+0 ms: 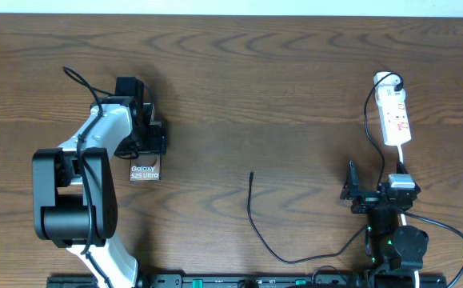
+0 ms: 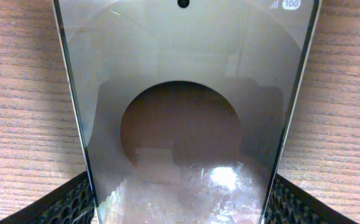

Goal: Plug charger to phone and switch on socket
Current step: 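Close the left gripper on the phone's sides, then lift the phone with the left gripper and raise it upward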

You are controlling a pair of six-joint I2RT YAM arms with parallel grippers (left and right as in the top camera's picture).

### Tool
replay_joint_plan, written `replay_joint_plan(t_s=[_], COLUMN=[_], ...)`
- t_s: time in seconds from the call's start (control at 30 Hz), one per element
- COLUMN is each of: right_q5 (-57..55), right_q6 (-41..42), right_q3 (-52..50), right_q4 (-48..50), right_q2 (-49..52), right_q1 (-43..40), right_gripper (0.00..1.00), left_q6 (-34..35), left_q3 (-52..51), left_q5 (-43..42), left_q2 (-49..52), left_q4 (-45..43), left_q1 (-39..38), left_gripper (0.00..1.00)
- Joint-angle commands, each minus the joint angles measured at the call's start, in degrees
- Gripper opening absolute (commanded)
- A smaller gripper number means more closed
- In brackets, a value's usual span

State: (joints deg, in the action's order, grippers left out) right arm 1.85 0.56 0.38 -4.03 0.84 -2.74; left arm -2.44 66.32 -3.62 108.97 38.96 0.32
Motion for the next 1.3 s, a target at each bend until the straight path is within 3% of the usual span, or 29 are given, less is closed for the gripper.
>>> replay_joint_plan(t_s=[0.0,0.77,1.27], right_q5=[-0.22,-0.22,-0.22], right_q6=[-0.85,-0.85,-0.85], right_q3=[-0.07,-0.07,-0.07], right_q4=[-0.26,-0.26,-0.26], right_q2=[-0.24,-0.24,-0.24], right_q1=[0.55,0.55,0.55], right_gripper=[0.99,0.99,0.99], left_q6=[-0.5,-0.55,-0.55], left_q3=[-2.05,-0.76,0.04], left_q5=[1.07,1.11,1.05], left_q2=[1.53,0.94,-9.35], left_q4=[0.13,1.25,2.97], left_q1=[0.0,0.0,0.0], left_gripper=[0.08,0.07,0.07])
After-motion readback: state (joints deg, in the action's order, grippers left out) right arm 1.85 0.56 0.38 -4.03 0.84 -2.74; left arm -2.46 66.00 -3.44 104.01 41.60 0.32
